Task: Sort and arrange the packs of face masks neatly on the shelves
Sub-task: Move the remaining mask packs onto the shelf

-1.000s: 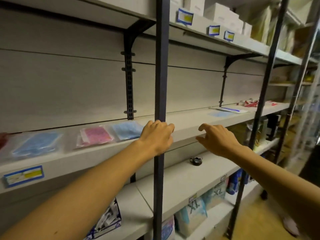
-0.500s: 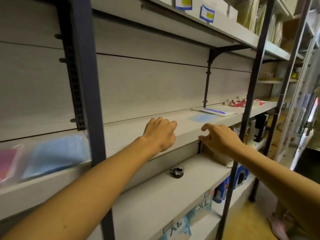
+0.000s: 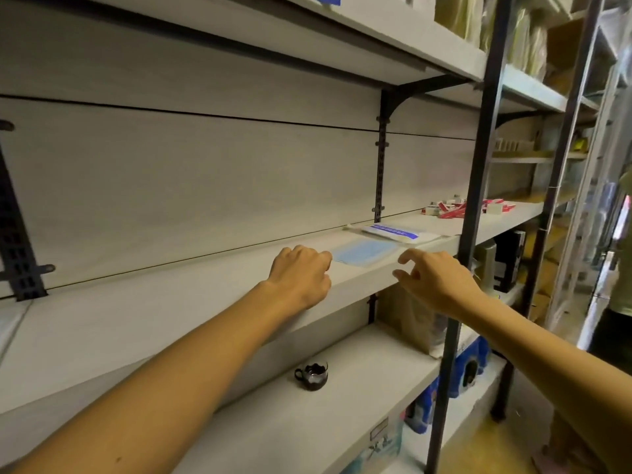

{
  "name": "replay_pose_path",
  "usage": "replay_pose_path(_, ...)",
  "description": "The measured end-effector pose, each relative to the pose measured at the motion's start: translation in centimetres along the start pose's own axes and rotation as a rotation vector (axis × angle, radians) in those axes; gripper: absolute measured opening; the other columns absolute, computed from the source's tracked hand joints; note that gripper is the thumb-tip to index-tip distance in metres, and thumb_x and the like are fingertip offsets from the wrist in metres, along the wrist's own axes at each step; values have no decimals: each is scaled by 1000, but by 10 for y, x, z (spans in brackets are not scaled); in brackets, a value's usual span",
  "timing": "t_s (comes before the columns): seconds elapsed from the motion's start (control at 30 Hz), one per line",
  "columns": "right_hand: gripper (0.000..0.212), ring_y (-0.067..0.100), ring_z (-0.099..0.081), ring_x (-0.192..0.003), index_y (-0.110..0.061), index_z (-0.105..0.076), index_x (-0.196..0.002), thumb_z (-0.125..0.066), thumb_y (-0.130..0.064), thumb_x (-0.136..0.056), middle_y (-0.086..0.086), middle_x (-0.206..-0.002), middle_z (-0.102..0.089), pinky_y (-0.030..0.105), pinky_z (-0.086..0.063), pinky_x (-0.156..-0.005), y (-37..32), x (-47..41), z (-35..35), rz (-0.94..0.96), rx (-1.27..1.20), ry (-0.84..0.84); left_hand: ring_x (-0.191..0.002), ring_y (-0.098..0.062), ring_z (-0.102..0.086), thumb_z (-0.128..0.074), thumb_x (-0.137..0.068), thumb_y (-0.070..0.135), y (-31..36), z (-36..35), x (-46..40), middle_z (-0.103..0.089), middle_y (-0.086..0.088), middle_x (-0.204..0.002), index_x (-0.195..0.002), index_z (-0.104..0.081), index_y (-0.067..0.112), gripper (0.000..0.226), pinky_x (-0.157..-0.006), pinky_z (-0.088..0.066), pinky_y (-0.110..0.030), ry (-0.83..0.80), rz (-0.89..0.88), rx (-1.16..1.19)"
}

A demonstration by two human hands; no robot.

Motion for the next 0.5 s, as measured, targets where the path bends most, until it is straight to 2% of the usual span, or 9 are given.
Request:
replay_pose_path(0.13, 37, 17, -63, -93, -21, -55, -125, -57, -39, -93, 6, -116, -67, 29, -53, -80, 48, -27, 6, 37, -14, -4, -101, -27, -54, -44, -93, 25, 13, -16, -37, -63, -7, -107, -113, -57, 14, 27, -84, -40, -35, -17, 77, -12)
replay_pose_path(0.33, 33, 20, -66, -88, -17, -58, -124, -60, -30, -93, 8, -112, -68, 36, -56, -84, 138, -66, 28, 2, -120, -35, -103, -25, -54, -44, -94, 26, 40, -39, -89, -63, -5, -112, -115, -57, 17, 27, -84, -41, -33, -55, 210, 27)
replay_pose_path(0.5, 32, 18, -67, -79, -17, -58, -121, -61, -29, -92, 8, -107, -69, 25, -56, -67, 186, -99, 17, 8, -237, -57, -104, -26, -54, -45, -94, 28, 57, -57, -117, -61, -5, -114, -114, -57, 18, 26, -79, -37, -31, -77, 287, 2)
Point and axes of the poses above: each hand's wrist, its own x-axis away from the middle knuckle, its own z-axis out of the back of the hand, y = z × x, the point moved 10 cm from there along -x, towards the middle knuckle
